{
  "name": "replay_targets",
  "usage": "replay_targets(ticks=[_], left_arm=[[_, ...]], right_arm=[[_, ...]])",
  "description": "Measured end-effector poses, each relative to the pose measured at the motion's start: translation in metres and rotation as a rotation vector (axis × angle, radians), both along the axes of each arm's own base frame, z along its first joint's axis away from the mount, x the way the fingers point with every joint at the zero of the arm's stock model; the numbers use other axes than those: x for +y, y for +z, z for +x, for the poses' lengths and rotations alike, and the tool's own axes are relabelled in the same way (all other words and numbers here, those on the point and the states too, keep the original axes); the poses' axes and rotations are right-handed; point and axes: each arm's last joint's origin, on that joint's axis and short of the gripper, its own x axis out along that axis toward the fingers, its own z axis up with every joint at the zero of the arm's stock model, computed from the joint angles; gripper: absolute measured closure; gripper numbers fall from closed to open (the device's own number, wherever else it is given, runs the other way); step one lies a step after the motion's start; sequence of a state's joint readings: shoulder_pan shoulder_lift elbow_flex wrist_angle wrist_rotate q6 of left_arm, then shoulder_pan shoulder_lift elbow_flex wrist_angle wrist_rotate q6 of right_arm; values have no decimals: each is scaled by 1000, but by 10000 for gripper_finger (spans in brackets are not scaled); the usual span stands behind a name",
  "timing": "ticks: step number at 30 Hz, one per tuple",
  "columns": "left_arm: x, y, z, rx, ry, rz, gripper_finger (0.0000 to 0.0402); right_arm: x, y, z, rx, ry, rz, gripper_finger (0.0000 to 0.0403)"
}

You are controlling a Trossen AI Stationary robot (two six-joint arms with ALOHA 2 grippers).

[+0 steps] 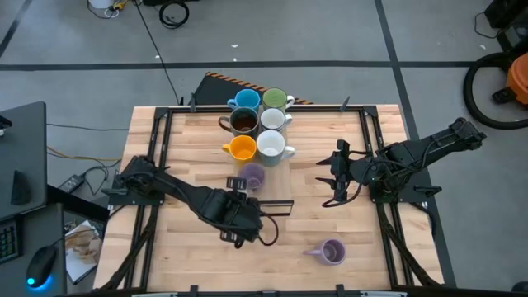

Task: Place coffee mugs
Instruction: Put the violet mug on the shelf

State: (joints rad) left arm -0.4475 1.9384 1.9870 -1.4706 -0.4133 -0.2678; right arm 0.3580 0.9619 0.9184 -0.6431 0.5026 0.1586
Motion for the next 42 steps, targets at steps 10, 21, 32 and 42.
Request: replay_targets(ticks=[10, 21, 32, 42], left_arm=[[15, 0, -3, 54, 101, 28, 258], [22, 0, -1, 15, 177, 64, 258], [28, 0, 1, -53, 343, 36, 258], [29, 1, 1, -90, 379, 59, 258]], right_arm=[[0, 0, 0, 0, 2, -3, 176], [0, 0, 0, 1, 9, 6, 176], [0, 0, 0, -1, 7, 10, 176], [2, 2, 2, -31, 18, 36, 176]])
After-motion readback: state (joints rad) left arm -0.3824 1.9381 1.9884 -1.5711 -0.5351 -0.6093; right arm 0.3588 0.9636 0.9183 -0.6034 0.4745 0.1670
